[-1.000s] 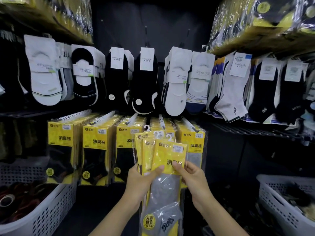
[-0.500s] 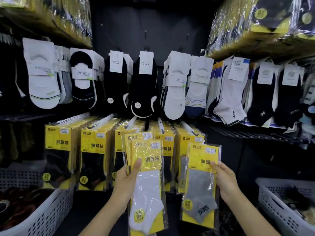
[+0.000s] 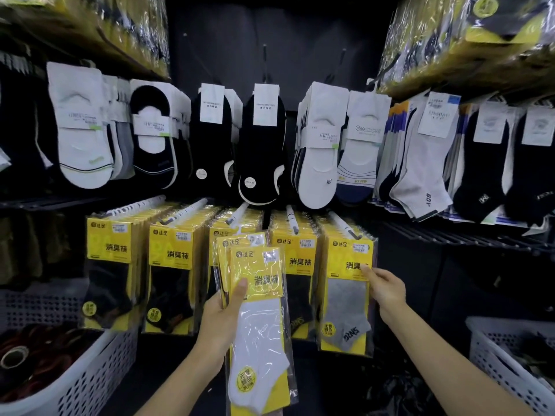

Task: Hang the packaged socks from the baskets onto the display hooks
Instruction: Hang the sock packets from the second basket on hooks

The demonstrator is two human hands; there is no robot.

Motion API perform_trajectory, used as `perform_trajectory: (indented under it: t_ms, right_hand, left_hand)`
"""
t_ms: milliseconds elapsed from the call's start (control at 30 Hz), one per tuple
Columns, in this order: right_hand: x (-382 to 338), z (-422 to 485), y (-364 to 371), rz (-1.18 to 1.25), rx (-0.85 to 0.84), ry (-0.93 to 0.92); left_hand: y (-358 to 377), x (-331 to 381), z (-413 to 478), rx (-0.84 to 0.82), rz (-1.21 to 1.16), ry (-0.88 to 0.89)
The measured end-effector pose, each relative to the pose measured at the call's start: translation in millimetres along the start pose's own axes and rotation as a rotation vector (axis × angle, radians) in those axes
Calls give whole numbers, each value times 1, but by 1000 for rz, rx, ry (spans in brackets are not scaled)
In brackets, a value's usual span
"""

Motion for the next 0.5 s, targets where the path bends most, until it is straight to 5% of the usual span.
perform_trajectory:
  t_ms: [167,400,500]
  right_hand:
    - [7,-21,-7,-57,290,50]
    - [2,-120,18,-46,-425,-38]
    - [4,-136,23,11,-494,-15]
  left_hand:
    - [2,3,-7,-25,4,-33]
    - [33,7,-27,-127,-46,-67]
    - [48,9,-34,-158,-66,-24]
Point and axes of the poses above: each hand's wrist, its own z-axis towards the middle knuckle, its own y-axis out of the palm, x = y × z, the point moved 1 cm from there along z, towards the middle knuckle, and after that the axes turned 8 degrees about y, right-handed, at the moved point
